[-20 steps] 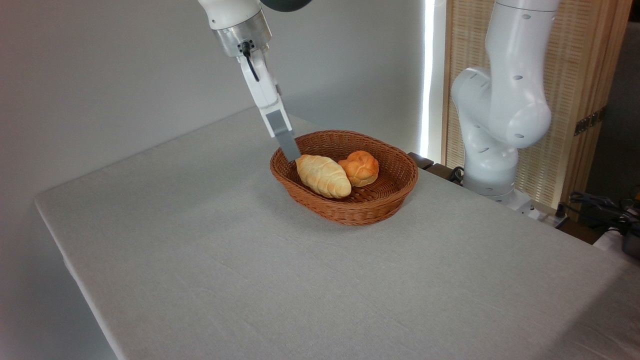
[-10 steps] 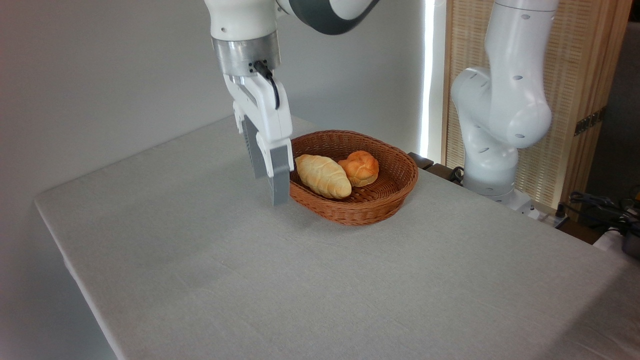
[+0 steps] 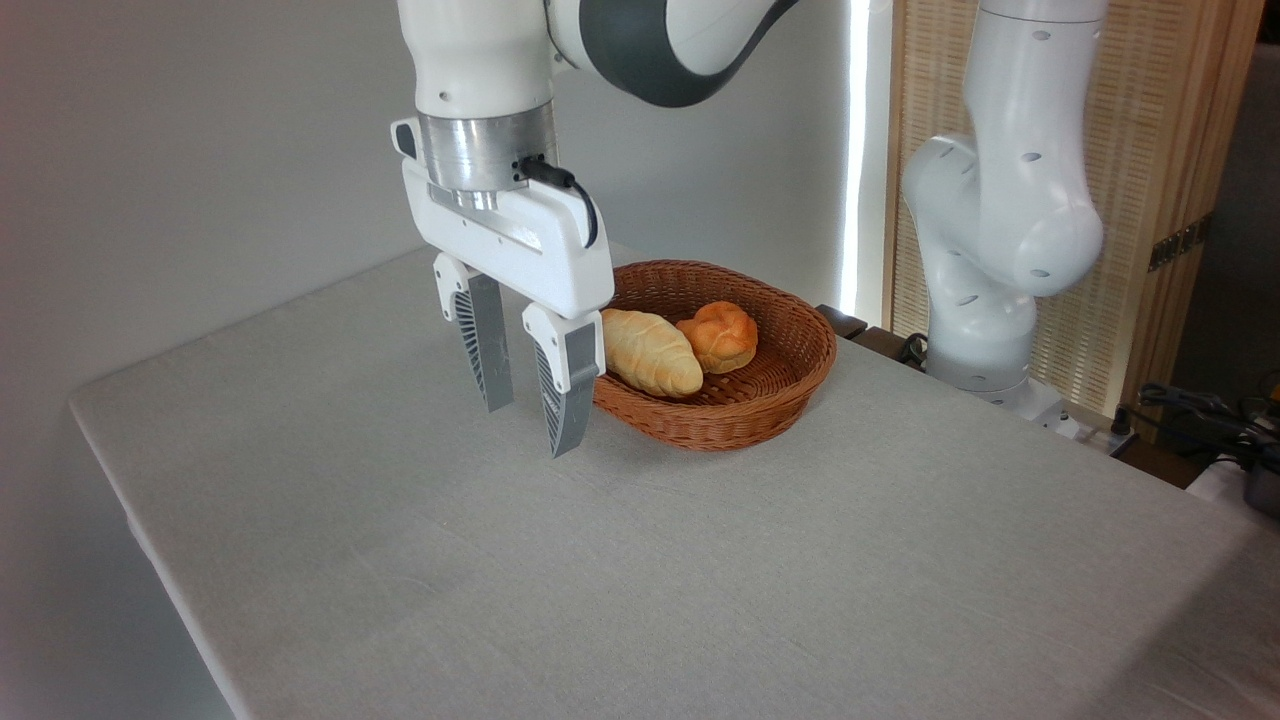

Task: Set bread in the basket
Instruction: 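Open the gripper, release the bread, and raise the gripper away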

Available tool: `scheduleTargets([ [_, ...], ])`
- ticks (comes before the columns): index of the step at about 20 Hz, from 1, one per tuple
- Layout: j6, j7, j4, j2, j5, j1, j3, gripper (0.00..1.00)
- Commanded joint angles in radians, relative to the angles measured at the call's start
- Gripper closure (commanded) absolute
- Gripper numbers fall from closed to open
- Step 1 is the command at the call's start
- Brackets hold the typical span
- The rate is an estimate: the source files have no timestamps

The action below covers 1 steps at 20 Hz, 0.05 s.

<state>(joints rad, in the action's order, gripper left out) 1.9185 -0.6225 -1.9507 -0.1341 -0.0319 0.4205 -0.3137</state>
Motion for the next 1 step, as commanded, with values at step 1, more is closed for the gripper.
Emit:
scheduleTargets([
  [1,-0.004,0.024,0.03,-0.001,-0.002,0.011,-0.011,0.0],
])
